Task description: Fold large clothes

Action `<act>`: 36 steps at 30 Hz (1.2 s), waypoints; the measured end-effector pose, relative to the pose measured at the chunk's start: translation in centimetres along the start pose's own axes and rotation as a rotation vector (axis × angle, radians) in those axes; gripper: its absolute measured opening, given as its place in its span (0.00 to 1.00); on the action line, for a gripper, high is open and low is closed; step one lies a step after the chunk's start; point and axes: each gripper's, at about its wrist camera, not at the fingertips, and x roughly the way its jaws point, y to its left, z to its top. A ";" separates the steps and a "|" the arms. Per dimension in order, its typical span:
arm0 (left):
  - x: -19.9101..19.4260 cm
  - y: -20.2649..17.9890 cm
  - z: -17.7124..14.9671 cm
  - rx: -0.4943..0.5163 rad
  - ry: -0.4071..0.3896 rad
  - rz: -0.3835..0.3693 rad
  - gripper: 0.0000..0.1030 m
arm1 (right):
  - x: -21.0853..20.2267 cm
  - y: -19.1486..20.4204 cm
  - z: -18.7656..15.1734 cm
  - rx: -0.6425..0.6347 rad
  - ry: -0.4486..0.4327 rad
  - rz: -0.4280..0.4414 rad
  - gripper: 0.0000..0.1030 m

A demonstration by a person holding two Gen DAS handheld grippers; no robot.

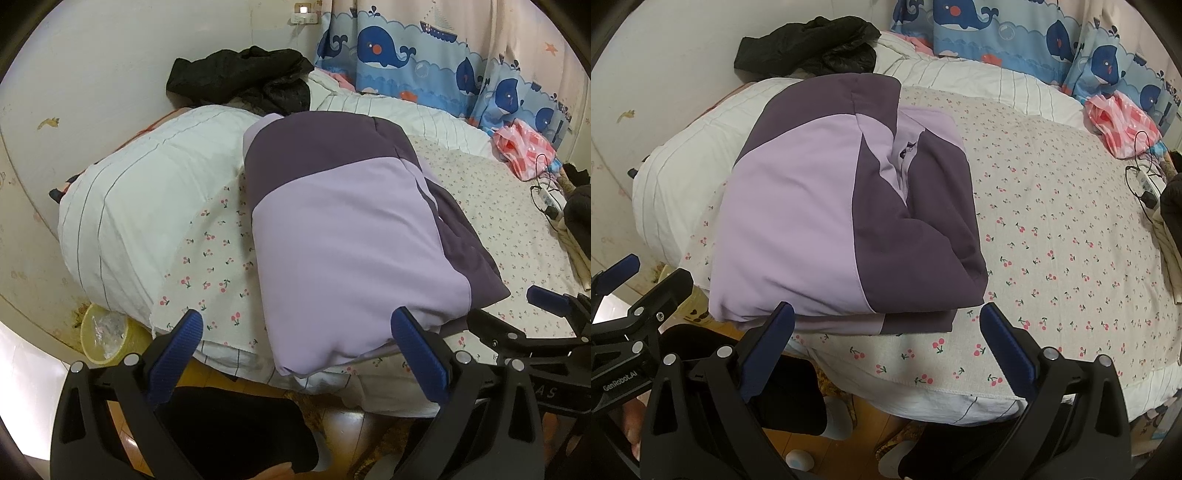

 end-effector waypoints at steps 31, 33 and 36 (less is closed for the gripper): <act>0.7 0.0 0.0 0.012 0.019 0.001 0.95 | 0.6 -0.2 -0.5 0.003 0.007 -0.004 0.94; 0.7 0.0 0.0 0.013 0.019 0.002 0.95 | 0.7 -0.3 -0.6 0.003 0.008 -0.005 0.94; 0.6 0.0 0.0 0.013 0.021 0.002 0.95 | 0.7 -0.3 -0.5 0.002 0.008 -0.004 0.94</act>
